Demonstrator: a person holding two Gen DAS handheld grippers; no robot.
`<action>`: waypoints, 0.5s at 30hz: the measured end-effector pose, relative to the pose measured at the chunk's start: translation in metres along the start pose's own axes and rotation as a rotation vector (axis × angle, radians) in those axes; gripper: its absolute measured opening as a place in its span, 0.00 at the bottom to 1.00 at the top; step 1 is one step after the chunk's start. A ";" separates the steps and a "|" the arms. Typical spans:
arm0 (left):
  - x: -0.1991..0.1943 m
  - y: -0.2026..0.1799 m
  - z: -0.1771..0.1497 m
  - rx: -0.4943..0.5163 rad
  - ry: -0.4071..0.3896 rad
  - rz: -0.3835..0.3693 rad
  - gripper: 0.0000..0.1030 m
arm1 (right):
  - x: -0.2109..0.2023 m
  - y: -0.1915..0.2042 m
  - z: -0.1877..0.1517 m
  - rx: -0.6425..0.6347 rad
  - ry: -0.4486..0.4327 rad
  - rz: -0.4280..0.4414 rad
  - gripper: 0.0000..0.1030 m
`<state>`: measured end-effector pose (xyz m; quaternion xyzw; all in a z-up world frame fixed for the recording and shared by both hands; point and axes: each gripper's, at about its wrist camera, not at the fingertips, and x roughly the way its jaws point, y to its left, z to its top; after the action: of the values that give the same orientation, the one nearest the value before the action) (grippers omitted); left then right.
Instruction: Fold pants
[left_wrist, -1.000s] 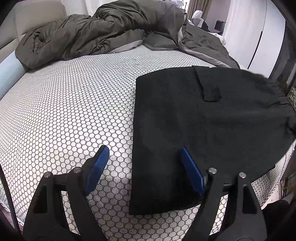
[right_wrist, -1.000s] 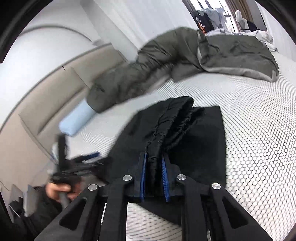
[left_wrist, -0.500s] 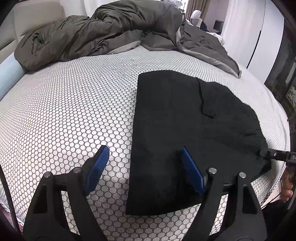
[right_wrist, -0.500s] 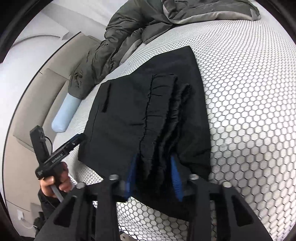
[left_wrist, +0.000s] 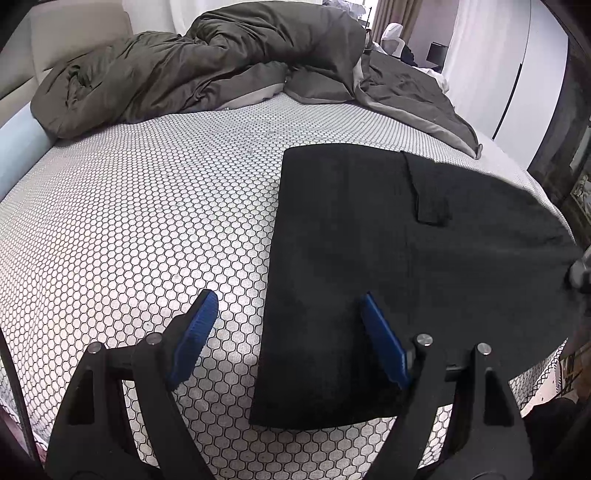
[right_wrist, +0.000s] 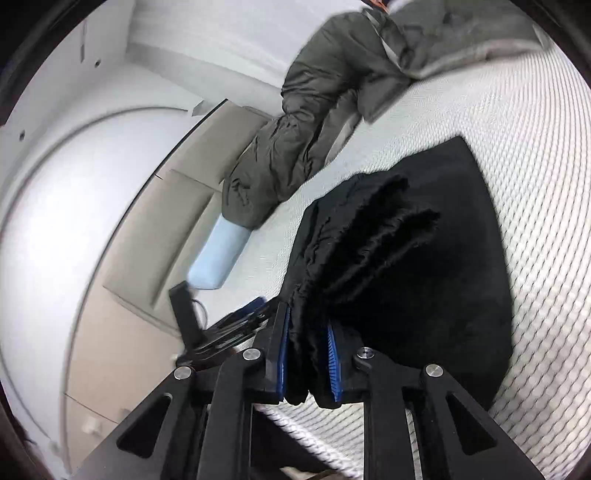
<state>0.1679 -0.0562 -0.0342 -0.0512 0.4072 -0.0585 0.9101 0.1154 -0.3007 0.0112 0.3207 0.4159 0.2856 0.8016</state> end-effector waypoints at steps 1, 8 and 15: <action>0.001 0.001 0.000 0.001 0.005 0.001 0.75 | 0.006 -0.006 -0.002 0.002 0.032 -0.059 0.17; -0.003 -0.006 0.002 0.020 -0.020 -0.001 0.75 | 0.029 -0.022 -0.003 -0.090 0.092 -0.395 0.33; -0.019 -0.047 -0.015 0.281 -0.140 -0.021 0.76 | 0.015 0.054 -0.021 -0.480 -0.150 -0.523 0.40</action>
<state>0.1411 -0.1009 -0.0230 0.0685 0.3299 -0.1208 0.9338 0.0944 -0.2495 0.0350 0.0260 0.3452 0.1361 0.9283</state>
